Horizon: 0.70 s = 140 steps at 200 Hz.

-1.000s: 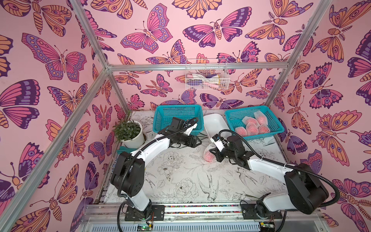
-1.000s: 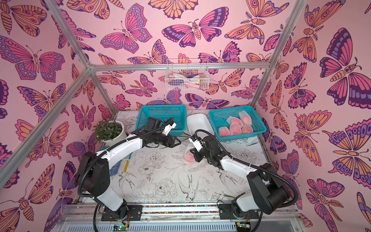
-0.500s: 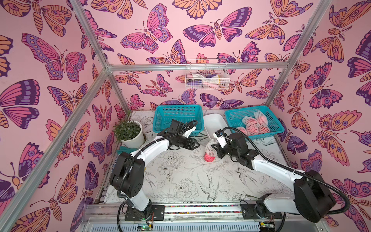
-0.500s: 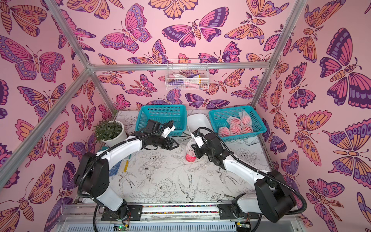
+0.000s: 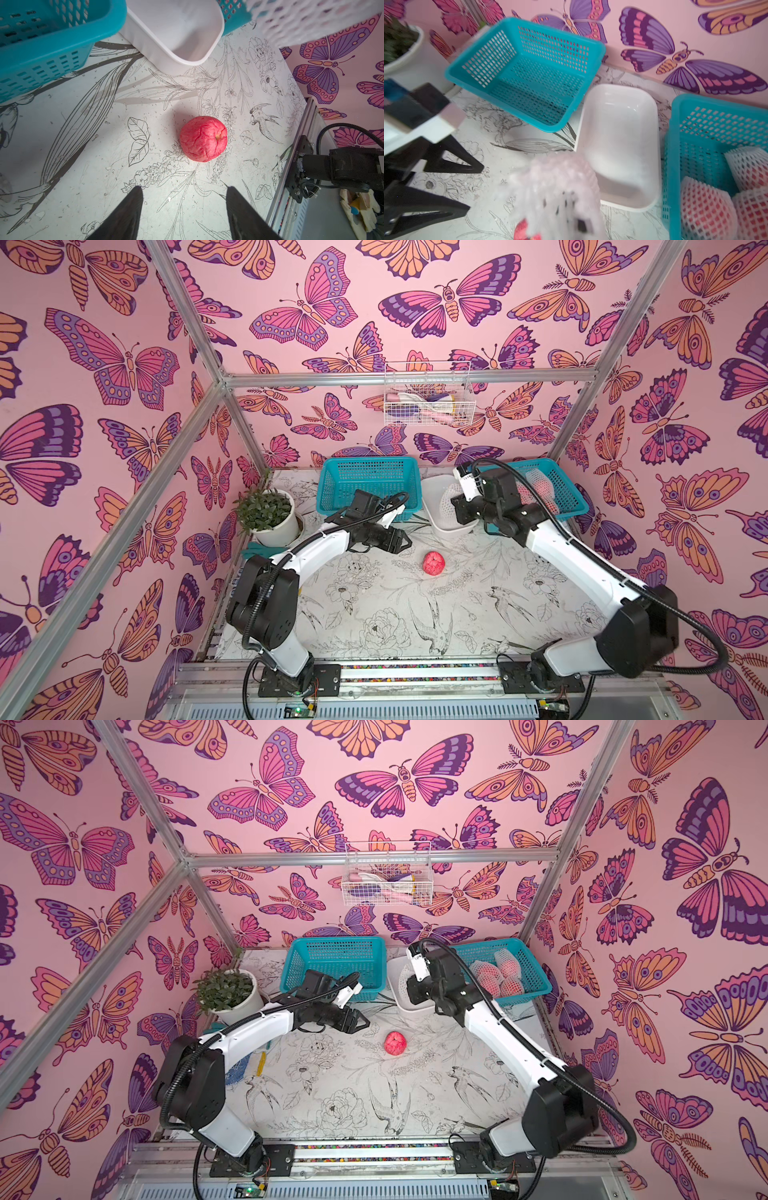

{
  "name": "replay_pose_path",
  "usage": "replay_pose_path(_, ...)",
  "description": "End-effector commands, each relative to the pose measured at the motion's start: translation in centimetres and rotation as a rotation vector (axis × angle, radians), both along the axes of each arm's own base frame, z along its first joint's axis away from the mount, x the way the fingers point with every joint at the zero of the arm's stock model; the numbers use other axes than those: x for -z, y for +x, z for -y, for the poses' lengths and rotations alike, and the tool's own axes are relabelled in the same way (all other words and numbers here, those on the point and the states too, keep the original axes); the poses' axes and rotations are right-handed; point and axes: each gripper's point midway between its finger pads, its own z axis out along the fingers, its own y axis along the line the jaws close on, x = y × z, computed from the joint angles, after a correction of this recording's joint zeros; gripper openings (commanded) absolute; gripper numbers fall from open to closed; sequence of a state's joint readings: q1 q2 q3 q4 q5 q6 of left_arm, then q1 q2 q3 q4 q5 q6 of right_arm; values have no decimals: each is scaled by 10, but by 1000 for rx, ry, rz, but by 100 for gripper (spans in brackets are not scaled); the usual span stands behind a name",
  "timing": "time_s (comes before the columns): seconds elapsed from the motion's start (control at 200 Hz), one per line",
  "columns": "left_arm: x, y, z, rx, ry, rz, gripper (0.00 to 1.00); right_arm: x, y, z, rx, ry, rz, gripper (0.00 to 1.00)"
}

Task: Remove foam nets from apples
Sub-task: Place the foam net into the storage box.

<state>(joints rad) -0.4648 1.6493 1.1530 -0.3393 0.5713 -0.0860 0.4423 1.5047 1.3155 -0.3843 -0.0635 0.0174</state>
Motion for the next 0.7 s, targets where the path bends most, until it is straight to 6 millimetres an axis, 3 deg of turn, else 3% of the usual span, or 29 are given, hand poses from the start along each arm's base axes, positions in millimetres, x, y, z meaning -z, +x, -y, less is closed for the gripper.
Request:
replay_pose_path(0.0, -3, -3, -2, 11, 15, 18, 66, 51, 4, 27, 67, -192, -214, 0)
replay_pose_path(0.12, 1, -3, -1, 15, 27, 7, 66, 66, 27, 36, 104, -308, -299, 0)
replay_pose_path(0.316, 5, -2, 1, 21, 36, -9, 66, 91, 62, 33, 99, -390, -361, 0)
replay_pose_path(0.531, 14, -5, 2, 32, 46, -47, 65, 117, 72, 26, 65, -418, -476, 0)
replay_pose_path(0.696, 17, -9, 8, 62, 22, -87, 61, 140, 77, 22, 56, -425, -535, 6)
